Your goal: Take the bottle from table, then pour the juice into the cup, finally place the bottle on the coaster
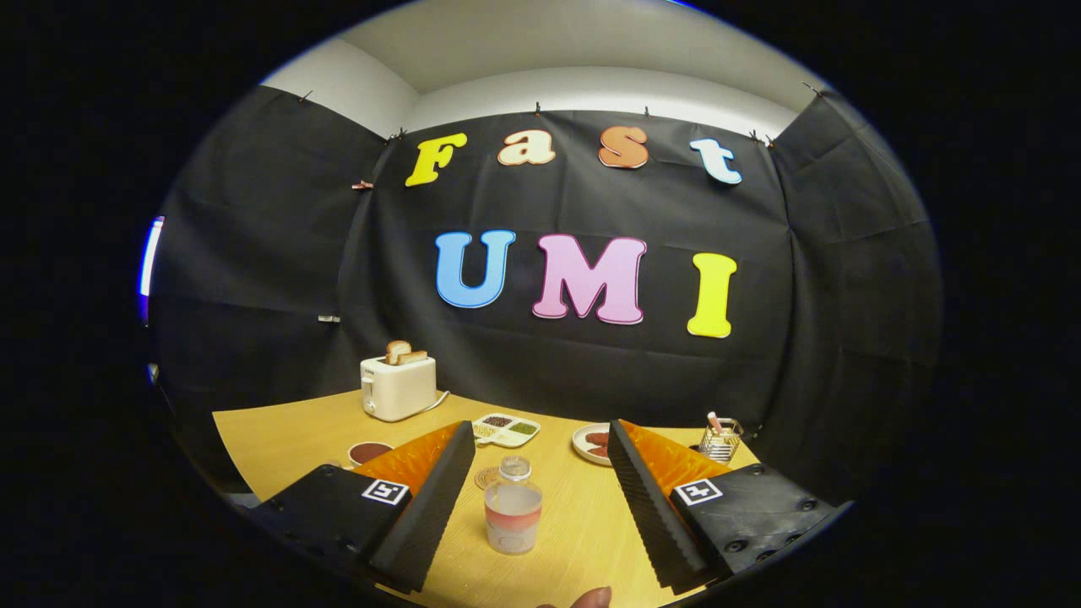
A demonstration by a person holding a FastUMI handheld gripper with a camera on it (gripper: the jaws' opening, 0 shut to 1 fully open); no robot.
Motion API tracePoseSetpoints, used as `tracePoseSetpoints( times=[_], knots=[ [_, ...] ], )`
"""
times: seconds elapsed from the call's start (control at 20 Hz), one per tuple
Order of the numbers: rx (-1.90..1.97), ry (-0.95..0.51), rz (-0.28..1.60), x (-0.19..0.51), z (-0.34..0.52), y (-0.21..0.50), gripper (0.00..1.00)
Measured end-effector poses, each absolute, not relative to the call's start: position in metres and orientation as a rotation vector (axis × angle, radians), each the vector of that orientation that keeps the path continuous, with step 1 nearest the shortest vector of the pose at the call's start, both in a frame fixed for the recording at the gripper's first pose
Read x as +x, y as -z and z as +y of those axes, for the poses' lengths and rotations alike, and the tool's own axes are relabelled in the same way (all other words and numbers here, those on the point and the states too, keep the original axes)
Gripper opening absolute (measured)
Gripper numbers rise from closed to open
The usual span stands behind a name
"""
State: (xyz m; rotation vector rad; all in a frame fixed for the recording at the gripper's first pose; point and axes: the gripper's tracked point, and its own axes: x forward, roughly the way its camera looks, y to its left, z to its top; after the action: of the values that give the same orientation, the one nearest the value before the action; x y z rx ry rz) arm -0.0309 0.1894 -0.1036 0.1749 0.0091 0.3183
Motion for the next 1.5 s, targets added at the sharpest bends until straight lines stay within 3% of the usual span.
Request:
tracePoseSetpoints(
  times=[0.45, 1.0, 1.1, 1.25, 1.5],
  knots=[
    [0.226, -0.237, 0.16, -0.001, 0.234, 0.215, 0.98],
    [0.262, -0.153, 0.246, 0.037, 0.255, 0.264, 0.98],
    [0.264, -0.146, 0.267, 0.039, 0.26, 0.265, 0.94],
    [0.214, -0.1, 0.304, 0.041, 0.253, 0.266, 0.78],
    [0.07, -0.068, 0.265, 0.043, 0.241, 0.223, 0.75]
  ],
)
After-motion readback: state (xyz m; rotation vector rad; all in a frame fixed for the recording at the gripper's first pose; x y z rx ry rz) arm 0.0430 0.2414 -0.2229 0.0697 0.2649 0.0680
